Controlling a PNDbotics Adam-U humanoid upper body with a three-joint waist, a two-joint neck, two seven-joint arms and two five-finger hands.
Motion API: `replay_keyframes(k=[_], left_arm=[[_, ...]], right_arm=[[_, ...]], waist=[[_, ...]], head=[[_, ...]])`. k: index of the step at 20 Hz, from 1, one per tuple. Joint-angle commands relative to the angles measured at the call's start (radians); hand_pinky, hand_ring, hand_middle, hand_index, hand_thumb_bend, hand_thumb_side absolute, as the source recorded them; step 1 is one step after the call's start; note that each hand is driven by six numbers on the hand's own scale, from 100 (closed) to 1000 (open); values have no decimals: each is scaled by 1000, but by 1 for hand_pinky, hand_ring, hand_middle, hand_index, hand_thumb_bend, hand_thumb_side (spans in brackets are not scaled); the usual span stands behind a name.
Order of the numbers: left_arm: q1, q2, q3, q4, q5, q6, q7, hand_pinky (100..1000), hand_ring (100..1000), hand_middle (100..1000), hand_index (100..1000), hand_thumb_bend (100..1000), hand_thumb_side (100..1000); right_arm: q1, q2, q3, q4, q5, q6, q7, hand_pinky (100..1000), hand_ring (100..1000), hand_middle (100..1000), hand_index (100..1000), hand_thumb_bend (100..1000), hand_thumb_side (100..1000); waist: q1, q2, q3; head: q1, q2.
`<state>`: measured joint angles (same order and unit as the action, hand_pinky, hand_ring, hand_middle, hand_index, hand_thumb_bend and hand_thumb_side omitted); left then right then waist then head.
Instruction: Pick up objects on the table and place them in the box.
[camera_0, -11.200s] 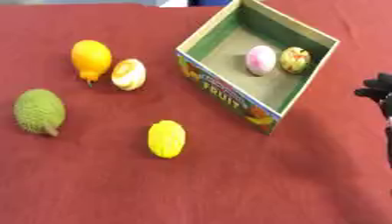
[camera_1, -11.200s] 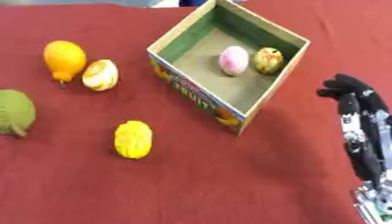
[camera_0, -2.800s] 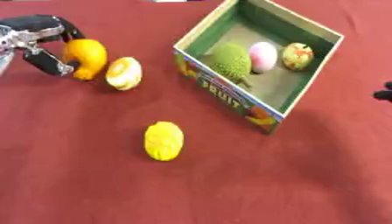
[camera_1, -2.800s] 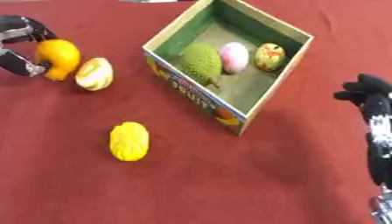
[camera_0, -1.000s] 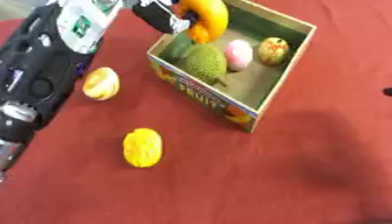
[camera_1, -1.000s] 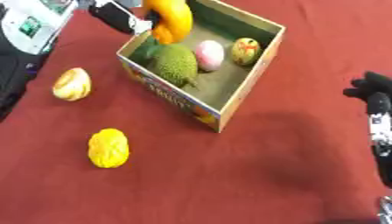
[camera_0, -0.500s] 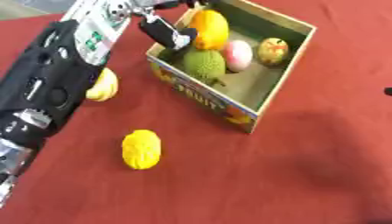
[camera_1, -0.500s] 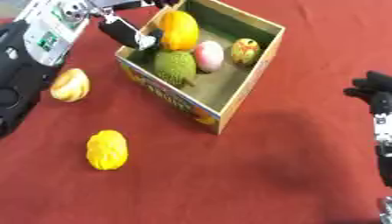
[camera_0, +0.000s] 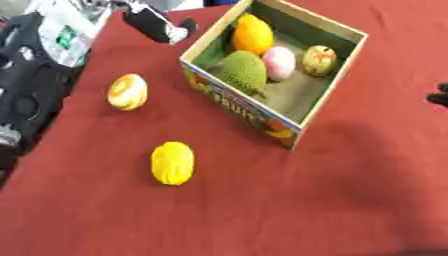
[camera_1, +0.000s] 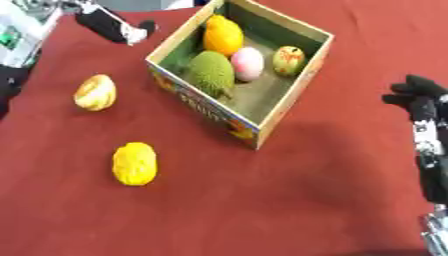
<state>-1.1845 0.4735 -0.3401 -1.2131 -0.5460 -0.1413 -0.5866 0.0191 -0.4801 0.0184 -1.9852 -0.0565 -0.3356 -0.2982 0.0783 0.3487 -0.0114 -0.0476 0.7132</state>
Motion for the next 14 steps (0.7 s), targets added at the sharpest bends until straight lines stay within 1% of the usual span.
replay_keyframes(k=[1, 2, 4, 5, 8, 12, 14], left_arm=[[-9, 55, -1, -67, 45, 31, -15, 861, 819, 802, 895, 132, 149], [-4, 60, -4, -72, 49, 39, -19, 862, 822, 804, 898, 164, 188], [29, 94, -34, -69, 58, 44, -42, 863, 823, 806, 900, 182, 206], [51, 110, -44, -72, 67, 48, -54, 864, 824, 806, 900, 184, 208], [90, 124, -49, -69, 78, 73, -79, 871, 831, 815, 908, 217, 233], [99, 122, -46, -26, 53, 93, -108, 880, 846, 831, 915, 282, 269], [103, 124, -42, -4, 32, 90, -118, 878, 847, 830, 911, 298, 263]], right_arm=[[2, -25, -10, -15, 2, -2, -6, 852, 715, 705, 827, 100, 721], [2, -25, -10, -15, 2, -2, -7, 852, 715, 705, 827, 100, 720], [7, -24, -15, -15, 2, -2, -10, 852, 715, 705, 827, 100, 719], [8, -24, -15, -15, 2, -2, -11, 852, 715, 705, 827, 100, 719], [7, -21, -14, -15, 0, -2, -10, 852, 715, 705, 827, 100, 719], [6, -16, -13, -15, 1, -3, -11, 852, 714, 704, 827, 100, 721], [7, -14, -13, -15, 2, -2, -12, 852, 714, 704, 827, 100, 722]], waist=[[-5, -26, 2], [-5, -27, 5], [-12, -32, 31], [-16, -33, 35], [-22, -32, 34], [-27, -27, 33], [-28, -24, 35]], head=[[-9, 6], [-13, 9], [-30, 16], [-32, 18], [-27, 21], [-21, 22], [-20, 24]])
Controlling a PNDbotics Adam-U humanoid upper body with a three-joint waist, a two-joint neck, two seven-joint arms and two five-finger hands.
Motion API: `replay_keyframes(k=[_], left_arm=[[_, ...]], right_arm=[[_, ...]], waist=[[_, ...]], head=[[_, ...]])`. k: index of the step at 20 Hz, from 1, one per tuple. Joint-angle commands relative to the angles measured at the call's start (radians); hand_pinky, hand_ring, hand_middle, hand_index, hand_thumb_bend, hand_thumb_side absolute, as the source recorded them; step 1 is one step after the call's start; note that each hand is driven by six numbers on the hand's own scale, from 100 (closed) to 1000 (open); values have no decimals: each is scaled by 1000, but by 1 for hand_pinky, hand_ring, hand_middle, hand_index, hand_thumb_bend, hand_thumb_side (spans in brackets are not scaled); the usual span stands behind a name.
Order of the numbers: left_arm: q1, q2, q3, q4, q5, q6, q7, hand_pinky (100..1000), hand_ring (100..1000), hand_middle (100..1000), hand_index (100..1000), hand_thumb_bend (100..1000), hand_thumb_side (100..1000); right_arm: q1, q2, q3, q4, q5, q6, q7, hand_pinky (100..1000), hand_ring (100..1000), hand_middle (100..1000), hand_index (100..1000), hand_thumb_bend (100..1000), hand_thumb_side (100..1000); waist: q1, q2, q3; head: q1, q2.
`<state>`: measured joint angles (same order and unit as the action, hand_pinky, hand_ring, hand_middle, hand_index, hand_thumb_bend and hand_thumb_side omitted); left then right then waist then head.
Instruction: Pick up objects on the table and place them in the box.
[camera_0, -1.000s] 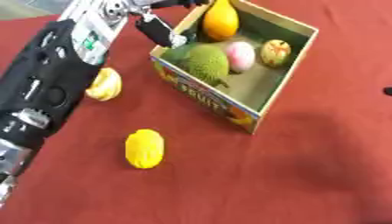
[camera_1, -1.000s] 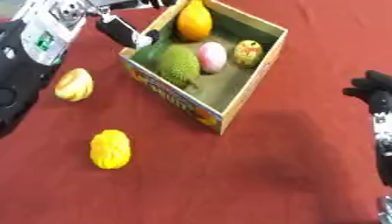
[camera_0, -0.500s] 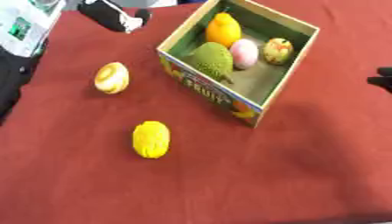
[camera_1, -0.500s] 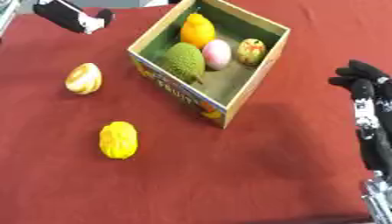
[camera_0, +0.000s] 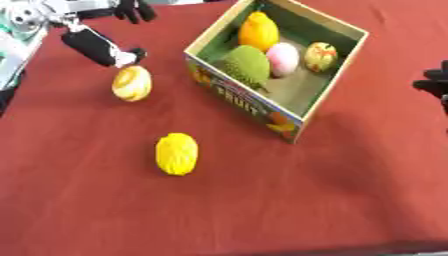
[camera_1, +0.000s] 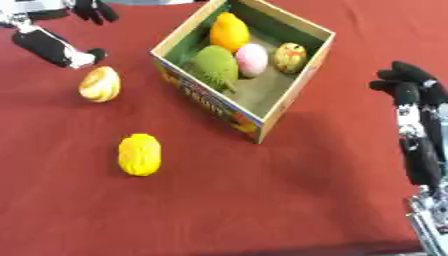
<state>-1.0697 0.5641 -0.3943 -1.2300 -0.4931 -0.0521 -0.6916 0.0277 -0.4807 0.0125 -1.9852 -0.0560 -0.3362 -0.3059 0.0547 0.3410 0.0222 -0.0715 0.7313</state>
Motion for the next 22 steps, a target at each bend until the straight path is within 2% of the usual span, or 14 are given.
replay_keyframes(k=[1, 9, 17, 19, 21, 22], left_arm=[[-9, 34, 15, 24, -30, -1, -16, 878, 847, 829, 911, 298, 264], [-2, 22, 24, 147, -118, -18, -8, 875, 860, 841, 913, 370, 272], [-5, -16, 51, 258, -237, -54, 12, 866, 852, 818, 912, 414, 352], [-6, -29, 59, 283, -254, -68, 18, 858, 835, 790, 865, 382, 328], [-7, -37, 66, 297, -254, -82, 22, 840, 790, 735, 785, 276, 300], [-8, -39, 69, 298, -246, -89, 23, 838, 780, 721, 770, 255, 285]], right_arm=[[-3, -13, -7, -15, 2, -1, -5, 852, 714, 704, 827, 100, 722], [-12, -6, -5, -15, -2, 0, -5, 851, 712, 702, 826, 100, 722], [-21, 1, -5, -15, -7, 1, -9, 850, 708, 698, 824, 100, 723], [-23, 4, -6, -15, -7, 1, -11, 850, 708, 697, 824, 100, 723], [-23, 8, -8, -15, -7, 1, -14, 850, 706, 696, 823, 100, 724], [-21, 10, -9, -15, -6, 1, -17, 850, 706, 695, 823, 100, 724]], waist=[[-5, -15, 3], [-7, -8, -6], [-7, 3, -16], [-8, 7, -22], [-10, 9, -26], [-10, 10, -27]], head=[[5, 7], [21, -1], [36, -6], [43, -9], [44, -8], [45, -7]])
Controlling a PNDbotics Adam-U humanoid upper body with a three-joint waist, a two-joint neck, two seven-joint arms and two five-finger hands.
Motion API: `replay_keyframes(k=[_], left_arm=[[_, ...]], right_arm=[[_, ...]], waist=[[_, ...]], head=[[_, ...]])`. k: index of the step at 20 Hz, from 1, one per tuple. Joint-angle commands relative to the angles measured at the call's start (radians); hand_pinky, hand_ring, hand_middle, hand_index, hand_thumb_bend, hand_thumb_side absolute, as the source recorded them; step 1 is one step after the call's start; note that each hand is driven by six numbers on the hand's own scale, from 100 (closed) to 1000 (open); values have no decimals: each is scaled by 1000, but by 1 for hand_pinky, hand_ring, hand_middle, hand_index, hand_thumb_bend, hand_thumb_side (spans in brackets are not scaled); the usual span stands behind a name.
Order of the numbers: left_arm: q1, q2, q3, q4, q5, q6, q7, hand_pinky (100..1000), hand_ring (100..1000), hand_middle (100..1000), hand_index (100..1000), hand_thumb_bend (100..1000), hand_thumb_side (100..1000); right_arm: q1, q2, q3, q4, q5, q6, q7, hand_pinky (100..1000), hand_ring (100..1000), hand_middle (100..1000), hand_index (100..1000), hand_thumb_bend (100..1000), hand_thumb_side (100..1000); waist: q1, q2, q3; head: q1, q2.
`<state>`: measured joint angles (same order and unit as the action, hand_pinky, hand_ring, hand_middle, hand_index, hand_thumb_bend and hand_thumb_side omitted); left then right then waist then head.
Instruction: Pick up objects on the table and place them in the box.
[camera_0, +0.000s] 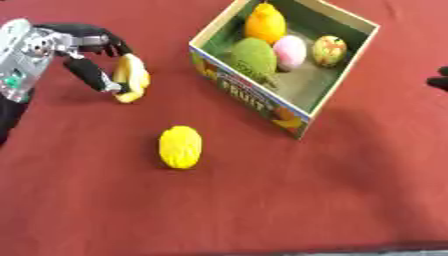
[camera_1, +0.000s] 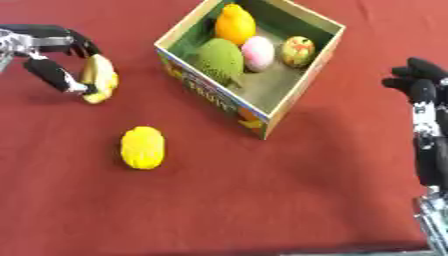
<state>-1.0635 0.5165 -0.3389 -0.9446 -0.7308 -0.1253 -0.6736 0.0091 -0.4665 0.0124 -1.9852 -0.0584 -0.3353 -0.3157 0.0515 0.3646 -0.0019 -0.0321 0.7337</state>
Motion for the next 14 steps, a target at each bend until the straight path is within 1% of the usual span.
replay_keyframes(k=[1, 3, 4, 5, 7, 8, 14], left_arm=[[-16, 8, 15, 7, 4, -23, 7, 833, 770, 707, 753, 226, 281], [-18, 11, 15, -16, 31, -31, 10, 826, 761, 696, 729, 161, 236], [-18, 15, 14, -32, 45, -31, 12, 826, 760, 695, 728, 153, 231], [-19, 20, 13, -48, 59, -31, 13, 823, 755, 689, 718, 100, 202], [-22, 30, 12, -90, 85, -28, 12, 823, 753, 687, 717, 100, 131], [-23, 37, 14, -113, 100, -24, 11, 823, 753, 688, 718, 100, 110], [-56, 74, 34, -241, 181, 40, 11, 824, 754, 700, 733, 100, 100]], right_arm=[[-2, -3, -10, -15, -3, 1, -10, 849, 706, 695, 822, 100, 725], [0, -1, -10, -15, -2, 3, -14, 849, 705, 694, 822, 100, 725], [1, -1, -10, -15, -1, 4, -16, 849, 705, 694, 822, 100, 725], [2, -1, -10, -15, -1, 5, -17, 849, 705, 694, 821, 100, 726], [4, -1, -11, -15, 0, 7, -19, 849, 704, 693, 821, 100, 726], [5, -1, -11, -15, -1, 7, -19, 849, 704, 693, 820, 100, 726], [10, -6, -13, -15, -4, 3, -20, 849, 704, 692, 820, 100, 722]], waist=[[-6, -13, -3], [-5, -14, -3], [-5, -15, -2], [-4, -16, -2], [-2, -19, 0], [-1, -21, 1], [6, -31, 3]], head=[[6, -8], [6, -5], [6, -4], [5, -3], [3, -1], [2, -1], [-6, -5]])
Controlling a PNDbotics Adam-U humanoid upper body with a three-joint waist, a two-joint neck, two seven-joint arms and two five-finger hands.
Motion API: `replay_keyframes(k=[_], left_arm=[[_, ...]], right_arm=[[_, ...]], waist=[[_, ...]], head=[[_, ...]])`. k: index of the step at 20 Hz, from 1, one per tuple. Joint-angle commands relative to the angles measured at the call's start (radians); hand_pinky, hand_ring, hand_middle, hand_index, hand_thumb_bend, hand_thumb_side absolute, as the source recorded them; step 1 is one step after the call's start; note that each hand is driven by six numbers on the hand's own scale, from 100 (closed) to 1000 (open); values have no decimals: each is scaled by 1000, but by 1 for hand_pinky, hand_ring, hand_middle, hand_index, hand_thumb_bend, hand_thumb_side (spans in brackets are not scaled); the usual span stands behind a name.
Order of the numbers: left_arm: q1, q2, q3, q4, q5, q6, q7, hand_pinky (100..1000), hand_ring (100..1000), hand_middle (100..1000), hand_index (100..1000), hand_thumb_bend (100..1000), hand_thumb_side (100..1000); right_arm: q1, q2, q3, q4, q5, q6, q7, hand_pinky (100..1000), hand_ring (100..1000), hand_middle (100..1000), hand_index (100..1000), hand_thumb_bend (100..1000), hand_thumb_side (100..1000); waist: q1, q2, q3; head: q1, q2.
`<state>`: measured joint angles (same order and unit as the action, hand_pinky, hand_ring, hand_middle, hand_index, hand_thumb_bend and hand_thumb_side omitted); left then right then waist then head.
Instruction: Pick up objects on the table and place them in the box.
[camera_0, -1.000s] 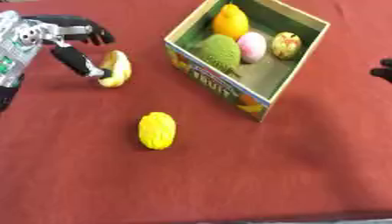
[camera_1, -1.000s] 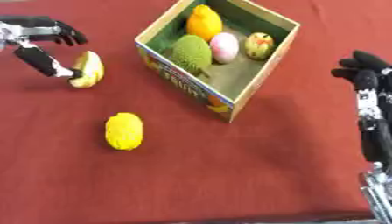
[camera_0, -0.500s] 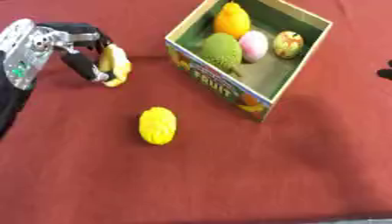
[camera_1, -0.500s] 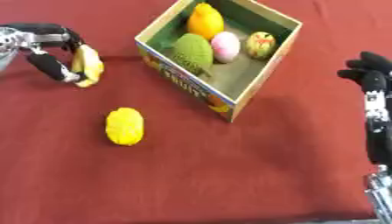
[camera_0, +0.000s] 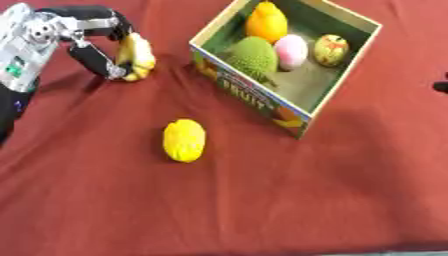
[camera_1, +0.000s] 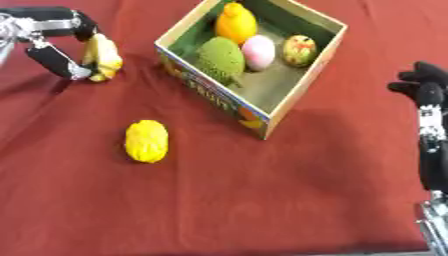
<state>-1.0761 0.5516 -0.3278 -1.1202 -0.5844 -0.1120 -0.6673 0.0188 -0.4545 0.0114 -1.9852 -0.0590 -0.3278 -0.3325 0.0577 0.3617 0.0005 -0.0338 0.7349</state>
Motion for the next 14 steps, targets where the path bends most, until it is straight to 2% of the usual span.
replay_keyframes(k=[1, 6, 14], left_arm=[[-52, 40, 26, -82, 44, 39, 7, 823, 754, 702, 737, 100, 100], [-104, 13, 21, -124, 56, 81, 16, 821, 751, 702, 737, 100, 126], [-163, -49, 23, -113, 35, 86, 36, 821, 750, 710, 755, 100, 157]], right_arm=[[-1, -20, -12, -15, -4, -6, -2, 849, 704, 692, 820, 100, 721], [-7, -30, -11, -15, -8, -12, 3, 849, 704, 692, 820, 100, 719], [-18, -33, -5, -15, -13, -9, 11, 848, 703, 691, 819, 100, 722]], waist=[[0, -29, 0], [6, -28, -8], [14, -15, -20]], head=[[-7, -8], [-17, -21], [-7, -40]])
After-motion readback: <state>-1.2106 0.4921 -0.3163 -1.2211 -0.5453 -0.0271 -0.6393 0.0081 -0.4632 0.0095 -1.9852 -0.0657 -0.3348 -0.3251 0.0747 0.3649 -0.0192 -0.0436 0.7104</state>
